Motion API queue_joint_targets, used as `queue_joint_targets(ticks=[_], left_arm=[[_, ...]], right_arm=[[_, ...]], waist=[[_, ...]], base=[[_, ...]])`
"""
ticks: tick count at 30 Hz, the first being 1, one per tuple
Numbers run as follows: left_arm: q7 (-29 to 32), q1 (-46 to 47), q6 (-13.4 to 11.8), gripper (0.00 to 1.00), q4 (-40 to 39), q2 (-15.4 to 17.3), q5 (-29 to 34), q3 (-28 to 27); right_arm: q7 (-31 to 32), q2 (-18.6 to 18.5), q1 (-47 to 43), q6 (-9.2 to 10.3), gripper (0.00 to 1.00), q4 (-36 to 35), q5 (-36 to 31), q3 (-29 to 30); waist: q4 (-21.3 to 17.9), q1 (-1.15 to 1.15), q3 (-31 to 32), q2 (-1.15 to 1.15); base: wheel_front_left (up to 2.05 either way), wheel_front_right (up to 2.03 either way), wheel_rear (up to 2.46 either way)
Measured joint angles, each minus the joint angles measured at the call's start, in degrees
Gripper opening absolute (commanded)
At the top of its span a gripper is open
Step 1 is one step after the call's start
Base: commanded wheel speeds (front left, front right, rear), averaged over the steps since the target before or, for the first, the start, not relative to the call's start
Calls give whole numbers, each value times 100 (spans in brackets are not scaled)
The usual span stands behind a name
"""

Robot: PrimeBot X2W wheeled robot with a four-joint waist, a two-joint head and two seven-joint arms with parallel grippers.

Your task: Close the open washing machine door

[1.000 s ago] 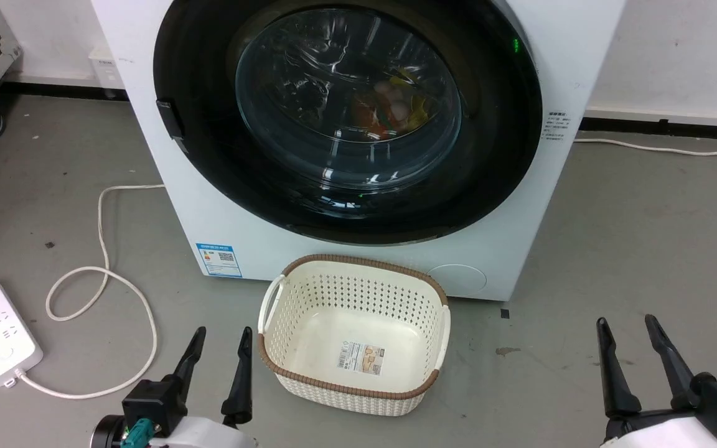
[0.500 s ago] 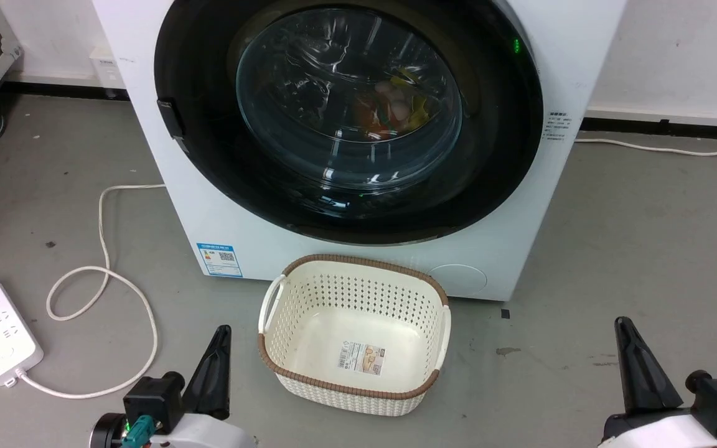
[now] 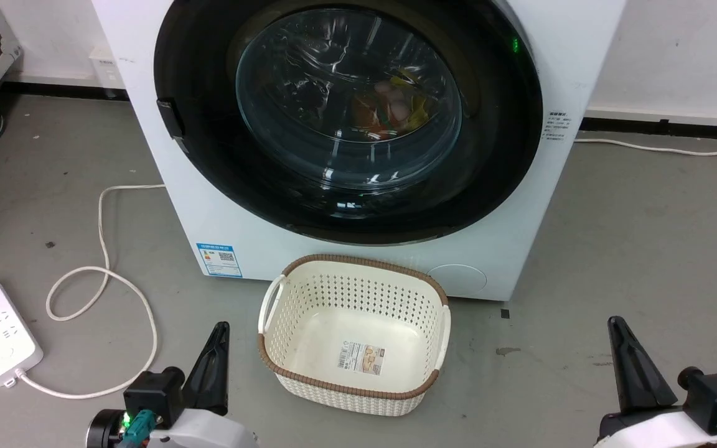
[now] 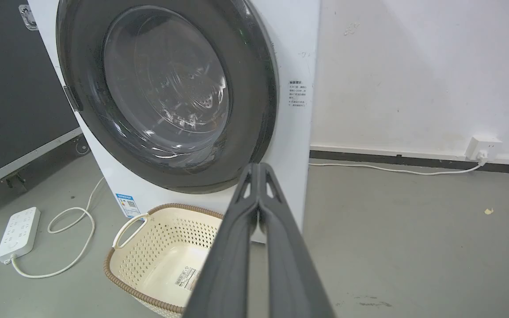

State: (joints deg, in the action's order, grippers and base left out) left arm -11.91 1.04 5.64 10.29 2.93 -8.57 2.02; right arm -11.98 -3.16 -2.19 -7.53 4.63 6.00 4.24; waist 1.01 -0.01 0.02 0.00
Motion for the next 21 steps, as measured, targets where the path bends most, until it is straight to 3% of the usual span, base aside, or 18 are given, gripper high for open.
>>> queue_joint_targets(ticks=[21], left_arm=[[252, 0, -102, 0, -194, -1, 193, -46]], right_arm=[[240, 0, 12, 0, 0, -91, -105, -86]], waist=[[-21, 0, 0, 0]], base=[[0, 0, 0]])
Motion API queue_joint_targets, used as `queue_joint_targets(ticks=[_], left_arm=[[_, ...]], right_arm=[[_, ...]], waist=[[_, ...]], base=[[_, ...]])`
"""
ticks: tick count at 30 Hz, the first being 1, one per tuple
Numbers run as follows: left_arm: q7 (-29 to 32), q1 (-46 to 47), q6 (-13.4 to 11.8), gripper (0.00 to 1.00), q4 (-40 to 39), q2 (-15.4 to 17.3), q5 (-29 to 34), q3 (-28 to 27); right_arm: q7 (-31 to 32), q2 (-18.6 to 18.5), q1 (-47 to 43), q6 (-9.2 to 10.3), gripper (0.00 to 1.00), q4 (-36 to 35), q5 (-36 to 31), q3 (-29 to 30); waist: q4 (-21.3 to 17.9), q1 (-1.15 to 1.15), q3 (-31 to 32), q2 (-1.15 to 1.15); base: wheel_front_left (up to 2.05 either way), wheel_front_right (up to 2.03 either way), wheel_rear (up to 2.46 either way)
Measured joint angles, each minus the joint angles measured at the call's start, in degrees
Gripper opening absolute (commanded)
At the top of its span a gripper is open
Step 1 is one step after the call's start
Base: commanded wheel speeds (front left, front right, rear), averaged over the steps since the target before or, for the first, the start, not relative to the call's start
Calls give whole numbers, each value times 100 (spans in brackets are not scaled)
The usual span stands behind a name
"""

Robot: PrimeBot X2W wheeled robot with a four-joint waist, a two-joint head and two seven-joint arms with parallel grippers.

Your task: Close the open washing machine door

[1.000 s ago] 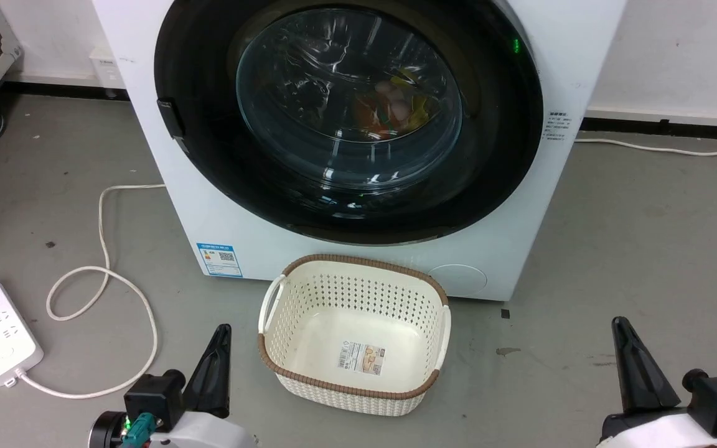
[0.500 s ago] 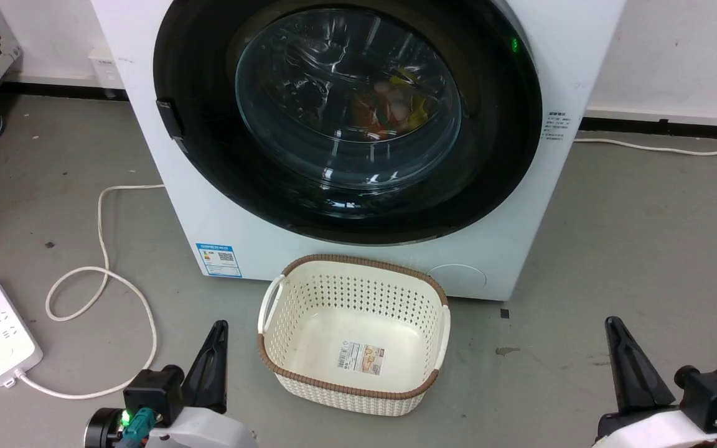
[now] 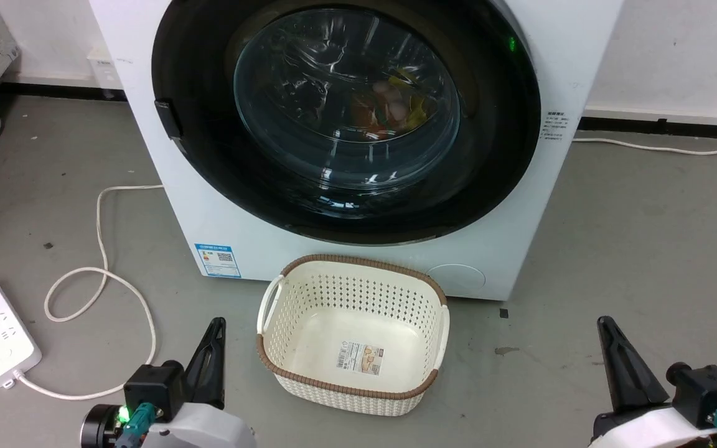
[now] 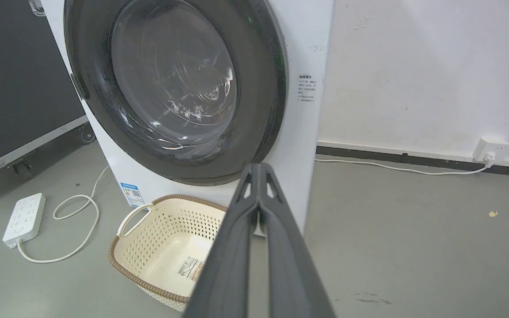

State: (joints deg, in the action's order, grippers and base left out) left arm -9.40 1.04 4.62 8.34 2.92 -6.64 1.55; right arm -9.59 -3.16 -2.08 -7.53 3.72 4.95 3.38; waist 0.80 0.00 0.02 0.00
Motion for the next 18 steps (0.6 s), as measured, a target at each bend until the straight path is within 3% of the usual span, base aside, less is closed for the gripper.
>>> queue_joint_targets(ticks=[18], left_arm=[[200, -1, -100, 0, -189, -1, 113, -33]], right_arm=[[225, 0, 20, 0, 0, -69, -97, -76]], waist=[[-18, 0, -1, 0]], base=[[0, 0, 0]])
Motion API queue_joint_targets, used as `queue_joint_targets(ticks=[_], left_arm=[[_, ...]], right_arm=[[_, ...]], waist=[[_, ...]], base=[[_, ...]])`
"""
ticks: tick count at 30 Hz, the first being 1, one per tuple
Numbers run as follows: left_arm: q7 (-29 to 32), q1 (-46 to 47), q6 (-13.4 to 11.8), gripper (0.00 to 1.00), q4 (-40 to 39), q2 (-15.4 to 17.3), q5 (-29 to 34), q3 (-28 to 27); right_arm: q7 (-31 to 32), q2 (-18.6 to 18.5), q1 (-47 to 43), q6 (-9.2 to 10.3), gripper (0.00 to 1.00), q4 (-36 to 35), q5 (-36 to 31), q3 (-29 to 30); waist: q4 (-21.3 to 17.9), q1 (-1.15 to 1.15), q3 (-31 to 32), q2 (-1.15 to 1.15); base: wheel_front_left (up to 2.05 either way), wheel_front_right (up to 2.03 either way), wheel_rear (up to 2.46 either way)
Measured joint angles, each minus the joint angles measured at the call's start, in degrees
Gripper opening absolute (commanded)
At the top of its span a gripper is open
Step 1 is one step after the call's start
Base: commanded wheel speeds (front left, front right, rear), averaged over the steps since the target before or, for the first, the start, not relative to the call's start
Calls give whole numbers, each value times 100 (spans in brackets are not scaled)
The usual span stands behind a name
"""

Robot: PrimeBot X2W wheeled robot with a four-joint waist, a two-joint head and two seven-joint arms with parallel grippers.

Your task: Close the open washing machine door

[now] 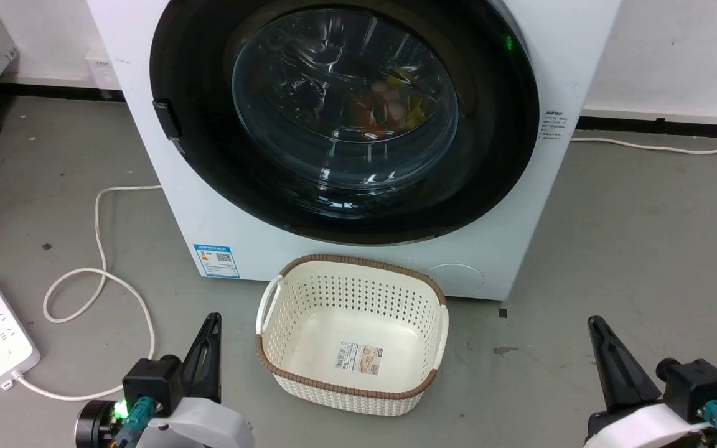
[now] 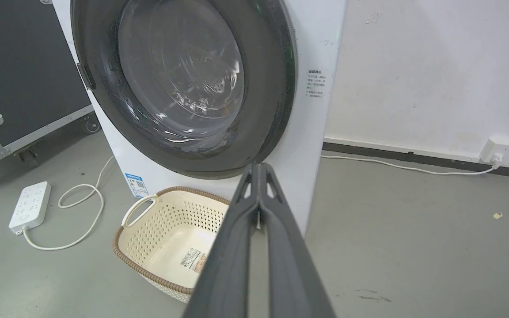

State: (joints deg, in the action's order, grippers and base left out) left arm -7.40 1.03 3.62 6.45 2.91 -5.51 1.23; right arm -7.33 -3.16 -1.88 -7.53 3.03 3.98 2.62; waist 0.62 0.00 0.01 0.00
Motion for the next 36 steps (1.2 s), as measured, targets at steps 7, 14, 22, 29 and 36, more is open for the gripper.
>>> queue_joint_targets(ticks=[7, 14, 22, 29, 36], left_arm=[[97, 0, -49, 0, -78, -1, 78, -15], [183, 0, -69, 0, -144, -1, 141, -22], [272, -1, -119, 0, -223, -1, 200, -35], [353, -1, -168, 0, -290, -1, 244, -42], [439, -2, -199, 0, -357, -1, 300, -53]], right_arm=[[98, 0, 15, 0, 0, -30, -51, -32], [170, 0, 35, 0, 0, -59, -91, -60], [272, 0, 37, 0, 0, -98, -147, -94], [349, 0, 39, 0, 0, -130, -193, -116], [426, 1, 61, 0, 0, -158, -210, -145]], waist=[[-8, 0, 0, 0], [-15, 0, 0, 0], [-23, 0, 0, 0], [-30, 0, 0, 0], [-37, 0, -1, 0]], base=[[0, 0, 0], [0, 0, 0], [0, 0, 0], [0, 0, 0], [0, 0, 0]])
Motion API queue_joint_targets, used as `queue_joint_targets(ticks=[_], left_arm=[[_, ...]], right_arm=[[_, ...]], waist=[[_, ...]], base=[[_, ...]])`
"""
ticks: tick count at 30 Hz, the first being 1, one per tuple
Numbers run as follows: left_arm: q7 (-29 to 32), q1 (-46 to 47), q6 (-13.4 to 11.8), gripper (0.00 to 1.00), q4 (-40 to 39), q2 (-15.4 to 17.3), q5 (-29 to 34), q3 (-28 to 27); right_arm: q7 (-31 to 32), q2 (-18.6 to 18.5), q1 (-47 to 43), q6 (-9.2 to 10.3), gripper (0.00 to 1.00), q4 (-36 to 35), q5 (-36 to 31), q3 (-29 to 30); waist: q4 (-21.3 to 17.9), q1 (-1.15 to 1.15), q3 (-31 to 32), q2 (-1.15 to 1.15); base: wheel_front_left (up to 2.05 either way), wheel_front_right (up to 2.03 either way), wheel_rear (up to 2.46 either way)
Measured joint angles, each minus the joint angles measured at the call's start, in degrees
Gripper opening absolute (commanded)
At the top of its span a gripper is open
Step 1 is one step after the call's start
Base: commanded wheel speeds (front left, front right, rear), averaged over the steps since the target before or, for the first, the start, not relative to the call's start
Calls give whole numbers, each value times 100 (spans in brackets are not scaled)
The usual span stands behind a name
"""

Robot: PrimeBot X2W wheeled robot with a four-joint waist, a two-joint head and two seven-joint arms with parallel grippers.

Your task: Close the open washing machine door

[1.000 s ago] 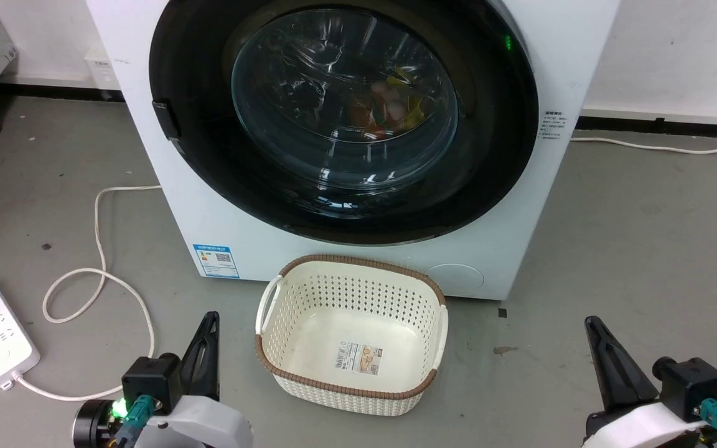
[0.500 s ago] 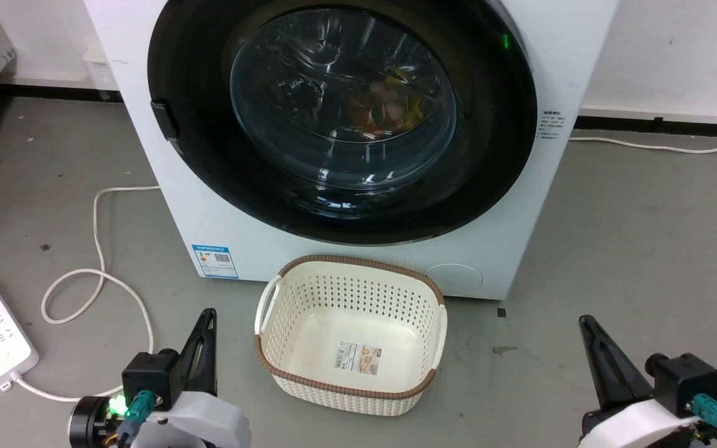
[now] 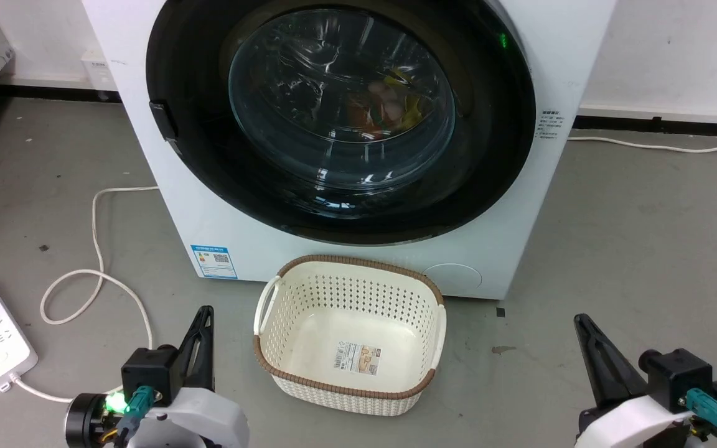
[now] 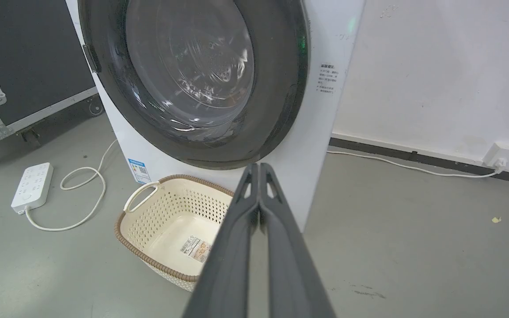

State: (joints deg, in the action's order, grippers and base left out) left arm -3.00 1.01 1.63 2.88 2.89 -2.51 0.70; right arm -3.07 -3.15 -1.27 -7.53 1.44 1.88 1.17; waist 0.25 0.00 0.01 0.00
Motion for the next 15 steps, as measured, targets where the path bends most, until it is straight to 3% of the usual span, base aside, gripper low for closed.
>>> queue_joint_targets(ticks=[15], left_arm=[[158, -15, -73, 0, -158, -1, 115, -29]], right_arm=[[182, 0, 36, 0, 0, -60, -101, -64]], waist=[[-15, 0, 0, 0]], base=[[0, 0, 0]])
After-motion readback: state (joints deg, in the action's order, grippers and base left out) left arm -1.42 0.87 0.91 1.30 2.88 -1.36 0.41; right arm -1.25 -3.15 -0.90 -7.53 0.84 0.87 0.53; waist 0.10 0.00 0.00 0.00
